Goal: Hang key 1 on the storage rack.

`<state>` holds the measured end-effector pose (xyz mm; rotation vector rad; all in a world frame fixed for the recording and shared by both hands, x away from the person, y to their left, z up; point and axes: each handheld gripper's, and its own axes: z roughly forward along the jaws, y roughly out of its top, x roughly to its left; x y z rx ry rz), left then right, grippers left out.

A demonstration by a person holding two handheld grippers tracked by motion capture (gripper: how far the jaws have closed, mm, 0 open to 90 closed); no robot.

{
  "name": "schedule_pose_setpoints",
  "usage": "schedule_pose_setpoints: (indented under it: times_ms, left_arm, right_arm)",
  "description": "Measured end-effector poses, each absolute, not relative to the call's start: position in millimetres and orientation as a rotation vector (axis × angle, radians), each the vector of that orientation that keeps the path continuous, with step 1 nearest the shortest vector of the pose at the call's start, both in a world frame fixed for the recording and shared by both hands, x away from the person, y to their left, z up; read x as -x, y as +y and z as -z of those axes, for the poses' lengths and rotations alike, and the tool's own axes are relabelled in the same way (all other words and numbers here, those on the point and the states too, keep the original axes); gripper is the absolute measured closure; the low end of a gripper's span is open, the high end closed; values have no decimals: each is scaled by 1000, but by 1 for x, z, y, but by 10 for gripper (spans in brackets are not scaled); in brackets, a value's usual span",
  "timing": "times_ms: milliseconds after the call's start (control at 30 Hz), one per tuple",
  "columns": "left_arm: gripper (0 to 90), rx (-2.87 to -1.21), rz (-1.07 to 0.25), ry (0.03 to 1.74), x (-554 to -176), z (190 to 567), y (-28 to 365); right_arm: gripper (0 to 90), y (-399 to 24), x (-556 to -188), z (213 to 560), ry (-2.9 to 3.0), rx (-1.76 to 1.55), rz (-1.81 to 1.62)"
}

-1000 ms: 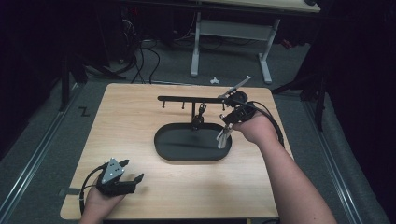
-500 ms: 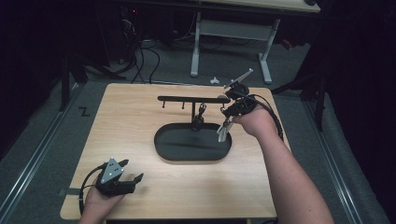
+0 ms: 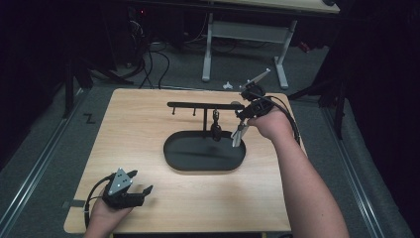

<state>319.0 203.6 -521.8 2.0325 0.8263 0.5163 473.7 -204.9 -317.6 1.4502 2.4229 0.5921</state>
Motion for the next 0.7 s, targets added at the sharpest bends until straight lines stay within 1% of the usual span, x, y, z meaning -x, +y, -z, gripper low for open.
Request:
schedule_pose_setpoints:
  times_ms: [233, 467, 700]
  left_arm:
    - [220, -2038, -510, 823, -319, 522, 204]
    - [219, -2042, -507, 821, -319, 522, 203]
    - [219, -2042, -514, 823, -319, 522, 203]
  right_arm:
    - [848, -207, -479, 321, 2413, -1468, -595]
    - [811, -211, -481, 324, 2357, -1486, -576]
    - [759, -221, -474, 328, 2330, -1505, -581]
